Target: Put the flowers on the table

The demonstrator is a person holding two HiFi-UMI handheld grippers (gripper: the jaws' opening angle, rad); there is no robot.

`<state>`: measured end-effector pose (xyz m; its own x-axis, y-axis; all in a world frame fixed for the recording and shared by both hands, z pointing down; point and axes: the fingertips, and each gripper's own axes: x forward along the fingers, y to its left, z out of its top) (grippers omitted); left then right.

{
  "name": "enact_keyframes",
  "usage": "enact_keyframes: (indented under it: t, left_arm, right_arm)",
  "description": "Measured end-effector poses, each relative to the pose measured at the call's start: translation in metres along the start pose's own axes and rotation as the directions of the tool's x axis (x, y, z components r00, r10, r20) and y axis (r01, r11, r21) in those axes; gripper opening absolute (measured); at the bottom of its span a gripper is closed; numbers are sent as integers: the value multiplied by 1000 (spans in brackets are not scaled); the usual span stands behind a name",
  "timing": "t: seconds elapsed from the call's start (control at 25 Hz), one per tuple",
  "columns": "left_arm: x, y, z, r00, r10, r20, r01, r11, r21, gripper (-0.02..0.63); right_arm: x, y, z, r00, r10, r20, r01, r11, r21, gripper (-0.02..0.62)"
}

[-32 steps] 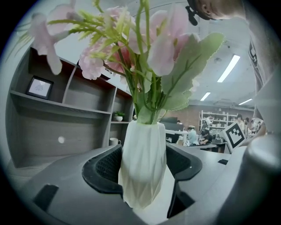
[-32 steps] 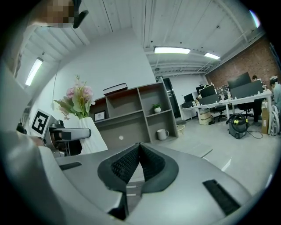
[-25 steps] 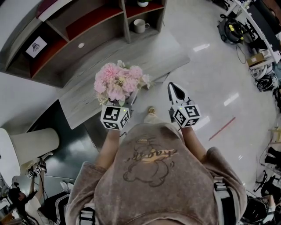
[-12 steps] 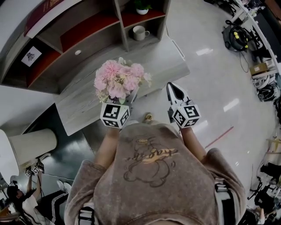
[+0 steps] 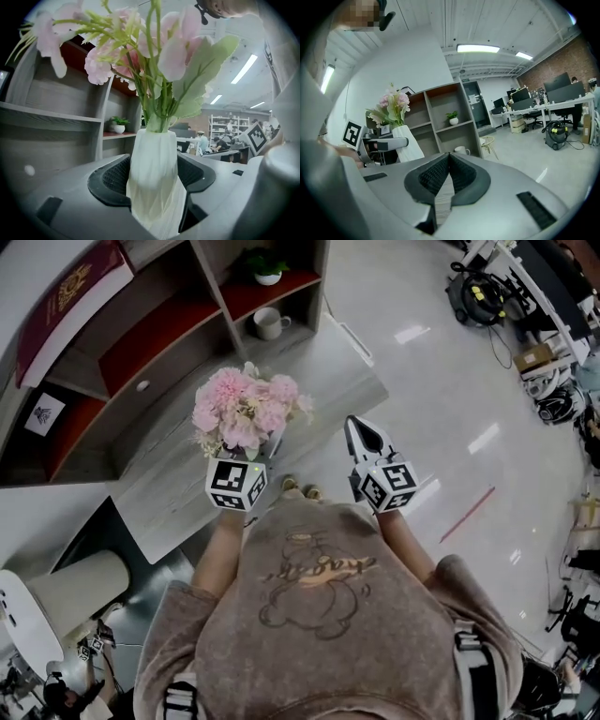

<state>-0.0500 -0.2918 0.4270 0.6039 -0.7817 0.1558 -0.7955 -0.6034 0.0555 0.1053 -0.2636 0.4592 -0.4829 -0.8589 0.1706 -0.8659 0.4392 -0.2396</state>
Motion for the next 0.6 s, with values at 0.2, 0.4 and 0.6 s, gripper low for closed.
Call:
enact_keyframes:
  t: [0.2,0.4,0.6]
  left_arm:
    - [29,10,-6,998,-55,3,55,998,22,319]
    - [60,14,-17,994,-105,-13,105,994,32,319]
    - [88,17,-35,990,-138,-35,140,989,48,319]
  right_arm:
    - [13,-7,5,999,-39,14,39,999,11,-6]
    - [18,-21,9,996,-82,20,82,996,29,-6]
    - [17,-39,5,991,-131,11,131,991,40,-6]
